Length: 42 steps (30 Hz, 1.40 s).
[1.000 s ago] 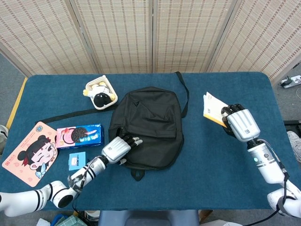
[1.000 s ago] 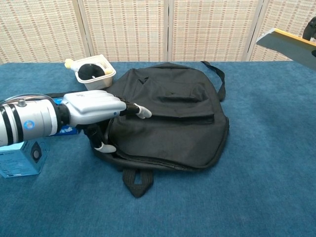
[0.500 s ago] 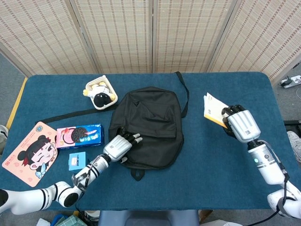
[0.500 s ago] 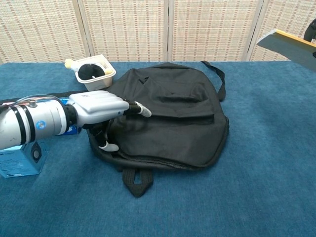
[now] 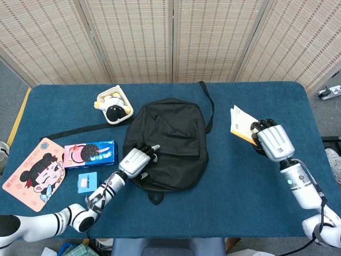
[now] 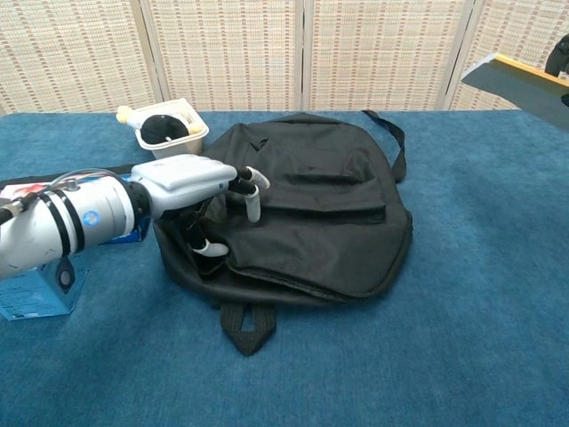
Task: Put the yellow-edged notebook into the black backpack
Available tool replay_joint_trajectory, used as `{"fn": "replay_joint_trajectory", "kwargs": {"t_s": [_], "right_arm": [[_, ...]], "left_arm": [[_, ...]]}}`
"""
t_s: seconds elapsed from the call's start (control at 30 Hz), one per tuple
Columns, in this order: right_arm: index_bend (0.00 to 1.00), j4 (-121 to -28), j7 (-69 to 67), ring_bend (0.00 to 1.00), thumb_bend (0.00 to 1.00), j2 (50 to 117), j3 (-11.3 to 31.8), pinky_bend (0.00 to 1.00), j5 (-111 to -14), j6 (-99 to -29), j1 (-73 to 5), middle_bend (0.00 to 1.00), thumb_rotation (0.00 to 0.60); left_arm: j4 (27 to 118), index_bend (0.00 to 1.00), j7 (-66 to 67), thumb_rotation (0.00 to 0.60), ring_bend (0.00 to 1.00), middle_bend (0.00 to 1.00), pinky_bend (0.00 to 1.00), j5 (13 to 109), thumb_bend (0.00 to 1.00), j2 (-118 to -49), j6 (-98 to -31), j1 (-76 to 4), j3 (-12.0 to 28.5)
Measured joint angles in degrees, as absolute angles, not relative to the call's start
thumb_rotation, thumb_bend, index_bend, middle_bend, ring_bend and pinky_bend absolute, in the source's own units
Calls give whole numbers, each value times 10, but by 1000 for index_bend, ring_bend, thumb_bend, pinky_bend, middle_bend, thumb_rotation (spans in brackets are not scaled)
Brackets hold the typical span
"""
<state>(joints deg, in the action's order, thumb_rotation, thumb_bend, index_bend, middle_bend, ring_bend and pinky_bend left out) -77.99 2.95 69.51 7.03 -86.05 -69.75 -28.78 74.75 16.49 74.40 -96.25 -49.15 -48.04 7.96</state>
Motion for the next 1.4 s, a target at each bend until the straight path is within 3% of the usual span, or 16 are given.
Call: {"fn": "replay_joint_trajectory", "kwargs": {"t_s": [0.17, 0.57, 0.77, 1.0, 1.17, 1.4], "right_arm": [[727, -783, 24, 307, 433, 693, 71, 306, -865, -705, -286, 375, 600], [727, -801, 13, 307, 433, 679, 70, 306, -878, -728, -277, 375, 600], [727, -812, -9, 307, 433, 670, 66, 313, -902, -745, -274, 375, 600], [727, -841, -47, 307, 433, 657, 52, 317, -965, -774, -275, 375, 600], [727, -867, -61, 307, 433, 651, 39, 330, -1017, -793, -280, 375, 600], [727, -909, -71, 307, 433, 643, 20, 346, -1089, -816, -290, 383, 600]], "left_arm": [[723, 697, 118, 600, 226, 218, 142, 755, 281, -982, -513, -476, 85], [677, 804, 49, 600, 254, 321, 152, 763, 508, -1017, -545, -473, 106], [683, 829, 42, 600, 258, 349, 165, 739, 539, -1019, -551, -470, 128], [730, 829, 27, 591, 263, 351, 311, 686, 544, -999, -538, -470, 164], [764, 830, 29, 567, 270, 357, 385, 619, 548, -989, -527, -475, 201], [789, 831, 54, 557, 271, 359, 411, 505, 549, -986, -519, -496, 251]]}}
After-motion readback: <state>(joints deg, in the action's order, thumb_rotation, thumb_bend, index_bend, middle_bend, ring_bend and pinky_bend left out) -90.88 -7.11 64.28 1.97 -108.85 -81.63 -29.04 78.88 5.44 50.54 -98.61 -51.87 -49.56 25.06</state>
